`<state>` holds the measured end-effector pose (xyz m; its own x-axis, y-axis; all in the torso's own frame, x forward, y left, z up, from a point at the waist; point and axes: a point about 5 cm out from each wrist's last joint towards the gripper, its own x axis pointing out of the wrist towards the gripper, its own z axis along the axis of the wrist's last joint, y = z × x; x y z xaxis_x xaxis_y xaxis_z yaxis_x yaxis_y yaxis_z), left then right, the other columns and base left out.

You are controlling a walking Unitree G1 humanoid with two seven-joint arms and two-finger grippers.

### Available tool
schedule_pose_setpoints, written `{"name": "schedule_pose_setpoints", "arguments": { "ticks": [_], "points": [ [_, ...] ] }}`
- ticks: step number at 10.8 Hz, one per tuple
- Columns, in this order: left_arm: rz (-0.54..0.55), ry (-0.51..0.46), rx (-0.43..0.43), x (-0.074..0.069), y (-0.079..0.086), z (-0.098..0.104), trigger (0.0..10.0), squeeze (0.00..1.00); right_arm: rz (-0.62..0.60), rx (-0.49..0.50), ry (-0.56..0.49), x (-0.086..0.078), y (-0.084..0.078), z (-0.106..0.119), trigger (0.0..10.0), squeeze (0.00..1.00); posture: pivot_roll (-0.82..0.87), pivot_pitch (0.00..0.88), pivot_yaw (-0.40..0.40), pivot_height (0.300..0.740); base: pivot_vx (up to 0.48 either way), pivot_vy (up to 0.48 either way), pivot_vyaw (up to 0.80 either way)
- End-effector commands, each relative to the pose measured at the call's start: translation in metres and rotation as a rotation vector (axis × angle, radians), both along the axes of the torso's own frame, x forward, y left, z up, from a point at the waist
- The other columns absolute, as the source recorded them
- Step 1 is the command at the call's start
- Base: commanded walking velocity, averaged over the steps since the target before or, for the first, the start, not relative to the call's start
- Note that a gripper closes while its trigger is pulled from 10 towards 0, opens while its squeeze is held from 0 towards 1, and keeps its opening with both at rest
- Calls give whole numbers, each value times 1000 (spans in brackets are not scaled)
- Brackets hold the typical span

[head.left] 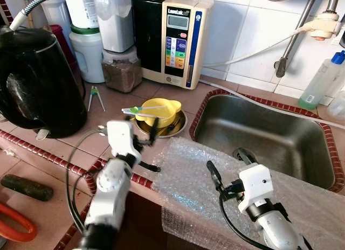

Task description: Kitchen organization

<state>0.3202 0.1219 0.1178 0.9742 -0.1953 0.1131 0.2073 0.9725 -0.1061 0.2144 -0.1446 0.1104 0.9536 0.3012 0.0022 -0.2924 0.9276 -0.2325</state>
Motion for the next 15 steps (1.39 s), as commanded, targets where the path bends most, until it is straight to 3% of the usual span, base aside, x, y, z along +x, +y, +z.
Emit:
{"name": "schedule_pose_setpoints", "arguments": {
  "ticks": [1,2,4,5,8,10,13,14,15],
  "points": [
    [38,11,12,5,1,-1,10000,1000,7,-9,-23,-1,-1,8,10000,0,13,0,-31,740,0,0,0],
    [102,-5,12,8,7,2,10000,1000,8,1,-33,1,-2,13,10000,0,8,0,-32,740,0,0,0],
    [109,-11,-15,13,7,4,10000,1000,19,67,-22,3,-1,20,10000,0,3,0,-34,740,0,0,0],
    [131,10,-39,15,8,1,10000,35,40,71,-11,1,2,20,10000,0,1,0,-34,740,0,0,0],
    [143,44,-119,23,5,1,10000,0,119,98,23,-2,10,26,10000,0,-14,0,-38,740,0,0,0],
    [147,92,-233,31,1,1,10000,0,138,95,38,-7,9,29,10000,0,-32,0,-36,740,0,0,0],
    [142,67,-249,38,1,8,10000,0,138,98,47,-7,10,29,10000,0,-33,0,-25,740,0,0,0],
    [150,52,-253,38,4,10,4627,0,137,98,52,-7,10,28,10000,0,-28,0,-25,740,0,0,0],
    [158,48,-275,39,7,10,0,0,140,95,56,-7,11,27,10000,0,-21,0,-27,740,0,0,0]
  ]
}}
